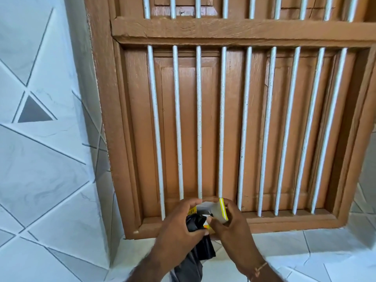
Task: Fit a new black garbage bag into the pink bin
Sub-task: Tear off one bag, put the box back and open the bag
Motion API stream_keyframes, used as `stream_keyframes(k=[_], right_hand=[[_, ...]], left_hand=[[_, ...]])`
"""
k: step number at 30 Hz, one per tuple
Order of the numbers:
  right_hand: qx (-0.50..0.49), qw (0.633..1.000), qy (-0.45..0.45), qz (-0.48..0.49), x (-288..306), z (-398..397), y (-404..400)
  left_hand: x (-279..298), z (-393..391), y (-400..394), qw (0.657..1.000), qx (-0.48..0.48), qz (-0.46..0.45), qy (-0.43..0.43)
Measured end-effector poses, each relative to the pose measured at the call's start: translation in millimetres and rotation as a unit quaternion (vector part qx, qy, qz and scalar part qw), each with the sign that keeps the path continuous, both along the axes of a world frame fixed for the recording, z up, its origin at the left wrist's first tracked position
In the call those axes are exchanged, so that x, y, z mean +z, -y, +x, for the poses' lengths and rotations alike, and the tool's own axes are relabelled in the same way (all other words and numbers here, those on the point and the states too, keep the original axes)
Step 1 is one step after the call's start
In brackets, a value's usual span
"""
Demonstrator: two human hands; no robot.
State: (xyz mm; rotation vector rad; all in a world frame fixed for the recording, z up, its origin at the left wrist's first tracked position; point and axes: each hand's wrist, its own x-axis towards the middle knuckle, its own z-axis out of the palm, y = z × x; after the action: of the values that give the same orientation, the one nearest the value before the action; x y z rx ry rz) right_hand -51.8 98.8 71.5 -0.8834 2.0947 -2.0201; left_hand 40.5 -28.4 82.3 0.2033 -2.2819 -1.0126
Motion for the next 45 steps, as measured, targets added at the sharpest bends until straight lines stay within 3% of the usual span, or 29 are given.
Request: stream_keyframes(k=[6,9,13,15,18,24,28,33,37,45], right_hand=[[-0.004,0.992,0.091,-0.085,-9,-16,-5],[0.059,0.972,0.176,-0.142,-5,-23,-10],[0.125,0.954,0.234,-0.139,-4,-24,-6],[0.098,0.970,0.196,-0.109,-6,-23,-3],[0.032,0.993,0.104,-0.056,-6,-19,3],[-0.066,0.997,-0.001,-0.029,-7,-13,10],[-0.011,0.995,0.064,-0.071,-5,-12,10],[0.007,0.999,0.001,-0.040,-6,-13,11],[0.064,0.996,0.043,-0.043,-6,-13,12],[-0.049,0.994,0.047,-0.082,-20,-18,25]], left_hand=[[-8,10,13,0.999,0.026,-0.011,0.019],[-20,22,26,0.983,0.131,0.127,0.006],[-39,21,32,0.925,0.010,0.376,0.042],[-46,17,34,0.907,-0.007,0.418,0.047],[-48,12,37,0.905,0.039,0.423,-0.014],[-50,15,41,0.918,0.093,0.384,-0.028],[-44,15,43,0.925,0.115,0.358,-0.045],[-42,11,43,0.937,0.131,0.321,-0.037],[-38,13,45,0.942,0.127,0.307,-0.046],[-31,13,34,0.949,0.125,0.284,-0.056]])
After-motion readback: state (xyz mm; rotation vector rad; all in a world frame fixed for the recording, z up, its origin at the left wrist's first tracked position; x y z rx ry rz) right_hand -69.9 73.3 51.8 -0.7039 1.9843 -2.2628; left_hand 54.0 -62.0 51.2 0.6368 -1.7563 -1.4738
